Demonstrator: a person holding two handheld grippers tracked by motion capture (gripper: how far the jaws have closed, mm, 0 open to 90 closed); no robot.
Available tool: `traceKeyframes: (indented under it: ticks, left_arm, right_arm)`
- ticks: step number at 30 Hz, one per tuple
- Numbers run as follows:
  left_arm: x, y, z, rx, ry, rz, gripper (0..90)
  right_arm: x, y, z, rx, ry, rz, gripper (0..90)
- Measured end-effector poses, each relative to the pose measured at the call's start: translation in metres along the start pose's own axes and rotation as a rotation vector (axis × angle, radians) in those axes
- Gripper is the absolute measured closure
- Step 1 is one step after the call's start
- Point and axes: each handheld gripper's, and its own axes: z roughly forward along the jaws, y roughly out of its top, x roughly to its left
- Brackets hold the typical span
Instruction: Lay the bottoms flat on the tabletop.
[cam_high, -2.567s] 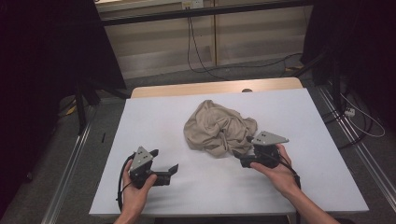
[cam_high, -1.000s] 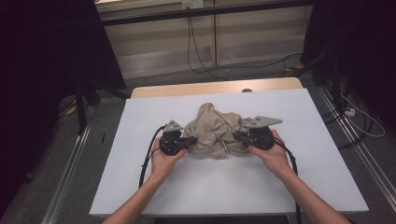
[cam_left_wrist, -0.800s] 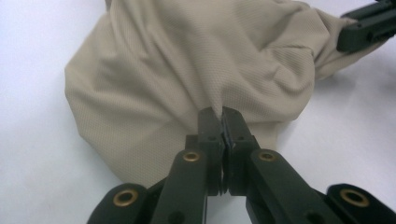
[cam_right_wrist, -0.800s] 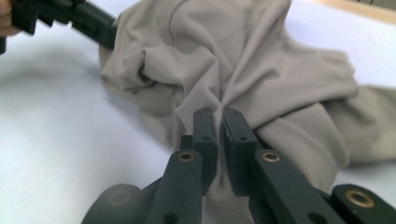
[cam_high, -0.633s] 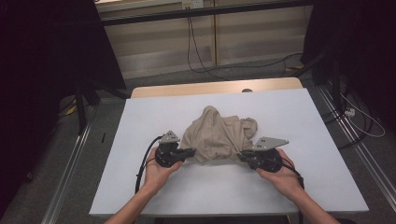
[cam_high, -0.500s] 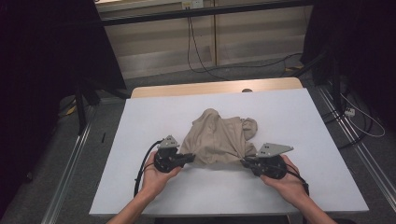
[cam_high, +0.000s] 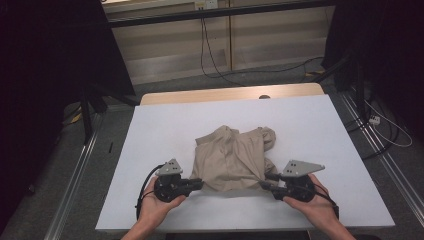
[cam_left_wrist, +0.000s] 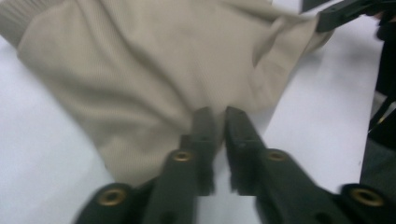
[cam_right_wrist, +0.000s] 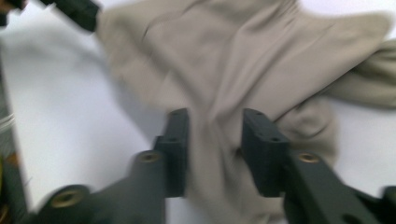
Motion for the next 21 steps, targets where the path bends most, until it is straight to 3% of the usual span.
traceKeyframes:
  ticks: [2, 4, 6, 9, 12, 15, 17, 19, 21]
  left_arm:
    - [0.003, 0.006, 0.0, -0.026, 0.045, -0.01, 62.1]
    - [0.009, 0.012, 0.003, -0.048, 0.076, -0.001, 51.4]
    - [0.018, 0.018, 0.013, -0.023, 0.112, 0.004, 36.3]
    - [0.032, 0.021, 0.035, 0.025, 0.152, -0.028, 21.8]
    - [0.034, 0.022, 0.057, 0.076, 0.158, 0.0, 9.7]
    - [0.033, 0.024, 0.07, 0.108, 0.173, 0.021, 6.3]
    - [0.033, 0.026, 0.078, 0.116, 0.195, 0.032, 4.1]
    - [0.034, 0.026, 0.084, 0.128, 0.201, 0.027, 3.7]
    - [0.034, 0.028, 0.089, 0.127, 0.219, 0.04, 1.0]
  right_arm:
    - [-0.012, 0.009, 0.002, -0.031, -0.029, 0.009, 54.1]
    - [-0.026, 0.019, 0.005, -0.057, -0.072, 0.033, 43.9]
    - [-0.041, 0.028, 0.014, -0.054, -0.124, 0.01, 37.9]
    - [-0.066, 0.034, 0.037, -0.064, -0.172, 0.042, 20.5]
    - [-0.085, 0.035, 0.07, -0.027, -0.159, 0.069, 12.5]
    - [-0.093, 0.038, 0.08, 0.02, -0.155, 0.078, 11.0]
    - [-0.101, 0.041, 0.088, 0.031, -0.193, 0.069, 4.0]
    - [-0.106, 0.044, 0.095, 0.031, -0.219, 0.074, 4.4]
    - [-0.11, 0.043, 0.104, 0.068, -0.216, 0.073, 4.5]
